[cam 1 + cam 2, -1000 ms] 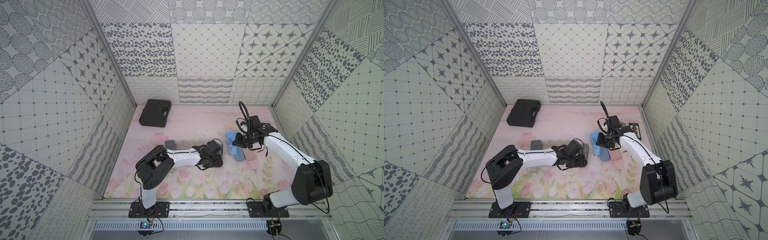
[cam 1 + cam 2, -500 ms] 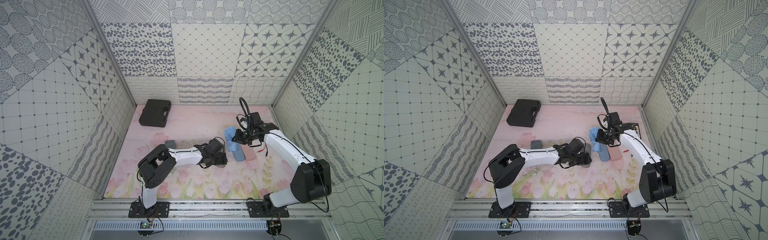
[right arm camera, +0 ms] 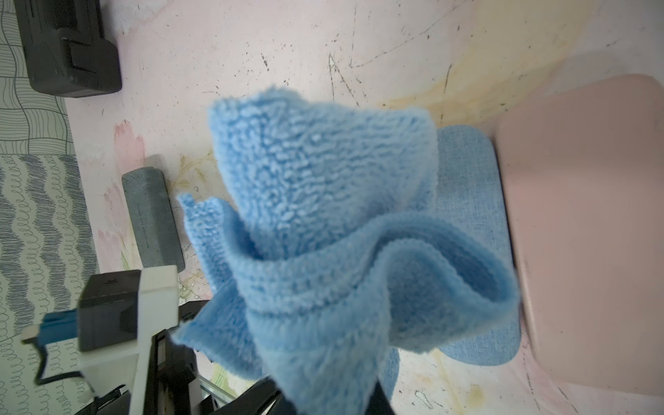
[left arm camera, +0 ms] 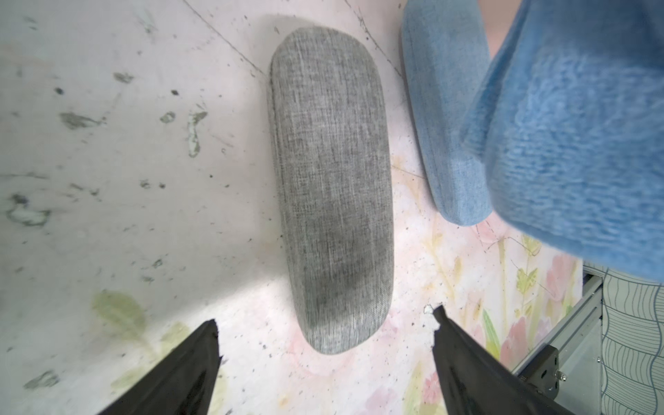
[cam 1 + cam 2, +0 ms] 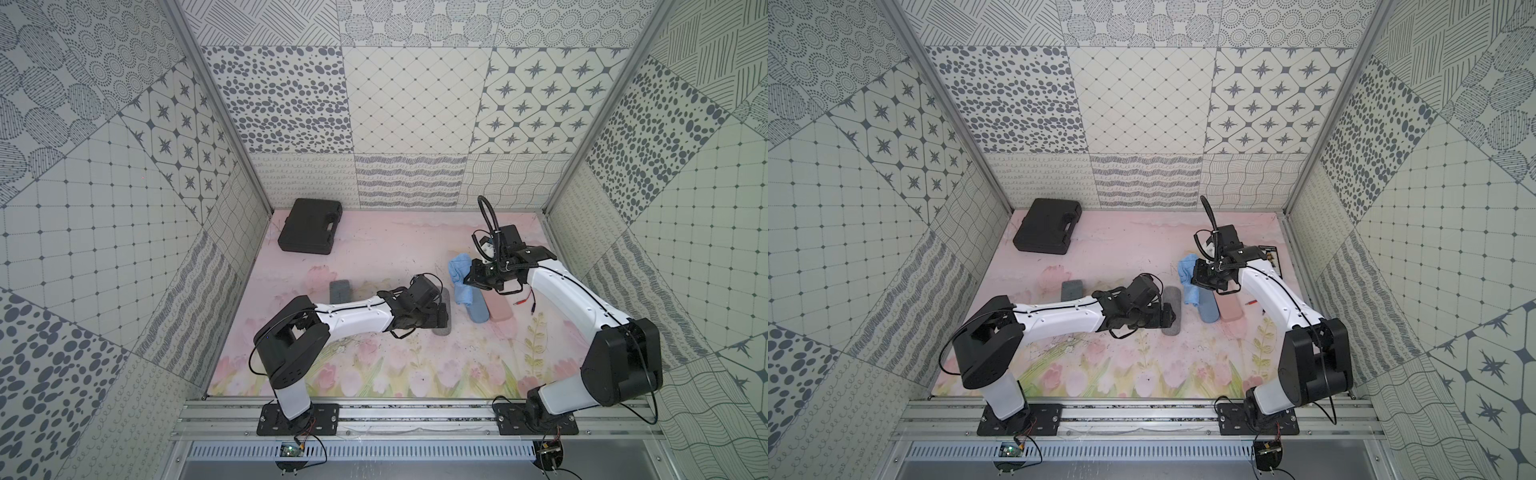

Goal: Wipe the eyeglass case
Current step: Place the eyeglass case at the center of the board.

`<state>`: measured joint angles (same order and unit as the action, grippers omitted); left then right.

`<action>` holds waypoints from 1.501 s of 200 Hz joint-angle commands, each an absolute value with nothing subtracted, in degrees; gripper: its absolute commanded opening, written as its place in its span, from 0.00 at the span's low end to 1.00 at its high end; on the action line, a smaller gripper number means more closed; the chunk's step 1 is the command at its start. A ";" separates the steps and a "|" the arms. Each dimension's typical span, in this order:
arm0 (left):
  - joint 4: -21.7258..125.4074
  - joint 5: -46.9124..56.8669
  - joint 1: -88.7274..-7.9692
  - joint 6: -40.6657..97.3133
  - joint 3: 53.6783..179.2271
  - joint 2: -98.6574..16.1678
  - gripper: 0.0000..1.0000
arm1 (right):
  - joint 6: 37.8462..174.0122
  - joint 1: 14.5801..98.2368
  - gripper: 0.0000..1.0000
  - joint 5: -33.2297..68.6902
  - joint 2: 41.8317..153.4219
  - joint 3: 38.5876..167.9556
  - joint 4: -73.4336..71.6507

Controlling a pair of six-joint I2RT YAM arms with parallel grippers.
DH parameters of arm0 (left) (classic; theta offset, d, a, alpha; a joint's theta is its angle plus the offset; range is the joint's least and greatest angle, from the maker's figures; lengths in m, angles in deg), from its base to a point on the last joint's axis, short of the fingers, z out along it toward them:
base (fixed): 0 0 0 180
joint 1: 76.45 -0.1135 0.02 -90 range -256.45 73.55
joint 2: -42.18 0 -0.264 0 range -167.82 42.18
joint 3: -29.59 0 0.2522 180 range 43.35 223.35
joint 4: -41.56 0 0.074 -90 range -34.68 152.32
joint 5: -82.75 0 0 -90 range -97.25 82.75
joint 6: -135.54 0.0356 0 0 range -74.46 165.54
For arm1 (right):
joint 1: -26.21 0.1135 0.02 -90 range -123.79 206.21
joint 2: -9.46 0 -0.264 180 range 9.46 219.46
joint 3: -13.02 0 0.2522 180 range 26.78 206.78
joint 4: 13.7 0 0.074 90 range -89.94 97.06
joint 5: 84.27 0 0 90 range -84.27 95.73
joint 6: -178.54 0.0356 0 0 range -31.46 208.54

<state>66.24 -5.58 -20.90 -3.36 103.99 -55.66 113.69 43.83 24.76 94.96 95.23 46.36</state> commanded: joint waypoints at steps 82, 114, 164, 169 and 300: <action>86.85 -32.02 -28.19 3.31 91.41 -31.54 0.99 | 125.24 72.73 0.00 23.11 104.00 94.56 39.66; 87.81 -31.04 -32.70 2.05 86.68 -25.24 0.99 | 124.94 74.40 0.00 23.32 106.69 92.81 38.63; 86.70 -25.91 -39.38 1.47 80.78 -19.60 0.98 | 118.03 72.89 0.00 19.99 107.76 90.72 43.76; 86.68 -25.25 -40.09 1.42 80.48 -19.73 0.98 | 117.64 72.31 0.00 19.88 107.81 90.43 43.79; 81.29 -12.88 -57.45 11.95 84.83 -35.42 0.97 | 116.37 69.19 0.00 20.98 110.49 95.00 43.67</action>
<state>84.14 -17.73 -54.80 6.06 82.02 -30.06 114.26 66.43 19.29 108.64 93.89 45.73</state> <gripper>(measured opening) 0.964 0.125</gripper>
